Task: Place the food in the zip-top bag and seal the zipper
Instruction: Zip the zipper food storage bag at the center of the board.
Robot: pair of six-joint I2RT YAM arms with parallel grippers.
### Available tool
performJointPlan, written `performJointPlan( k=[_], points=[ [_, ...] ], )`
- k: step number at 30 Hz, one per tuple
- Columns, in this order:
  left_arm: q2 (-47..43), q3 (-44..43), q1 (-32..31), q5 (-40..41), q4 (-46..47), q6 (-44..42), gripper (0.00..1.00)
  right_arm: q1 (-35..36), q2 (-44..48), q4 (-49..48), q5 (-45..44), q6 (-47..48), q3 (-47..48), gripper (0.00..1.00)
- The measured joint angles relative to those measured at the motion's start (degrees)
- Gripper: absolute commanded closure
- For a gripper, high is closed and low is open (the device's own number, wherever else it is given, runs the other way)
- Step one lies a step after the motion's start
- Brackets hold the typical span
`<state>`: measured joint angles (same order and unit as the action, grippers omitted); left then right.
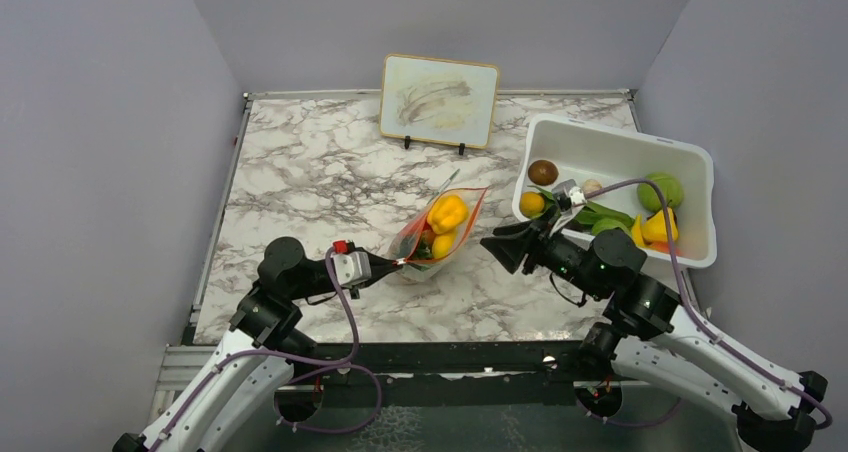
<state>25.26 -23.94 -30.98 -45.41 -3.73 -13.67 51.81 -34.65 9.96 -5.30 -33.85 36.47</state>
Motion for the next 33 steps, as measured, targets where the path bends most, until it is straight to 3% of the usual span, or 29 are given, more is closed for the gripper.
performJointPlan(
  k=[6,15,24,33],
  points=[
    [-0.83,1.05,0.00,-0.44,3.26,2.08,1.00,0.00,0.52,0.15,13.88,22.23,3.17,0.52],
    [-1.86,2.01,0.00,-1.18,4.72,3.04,1.00,0.00,-12.46,-0.04,34.99,43.23,12.44,0.57],
    [-3.34,3.15,0.00,-1.92,6.99,4.55,1.00,0.00,-25.05,0.39,48.92,57.13,20.92,0.61],
    [-4.22,3.56,0.00,-1.95,7.58,5.20,1.00,1.38,-31.80,0.52,52.37,63.41,22.53,0.61]
  ],
)
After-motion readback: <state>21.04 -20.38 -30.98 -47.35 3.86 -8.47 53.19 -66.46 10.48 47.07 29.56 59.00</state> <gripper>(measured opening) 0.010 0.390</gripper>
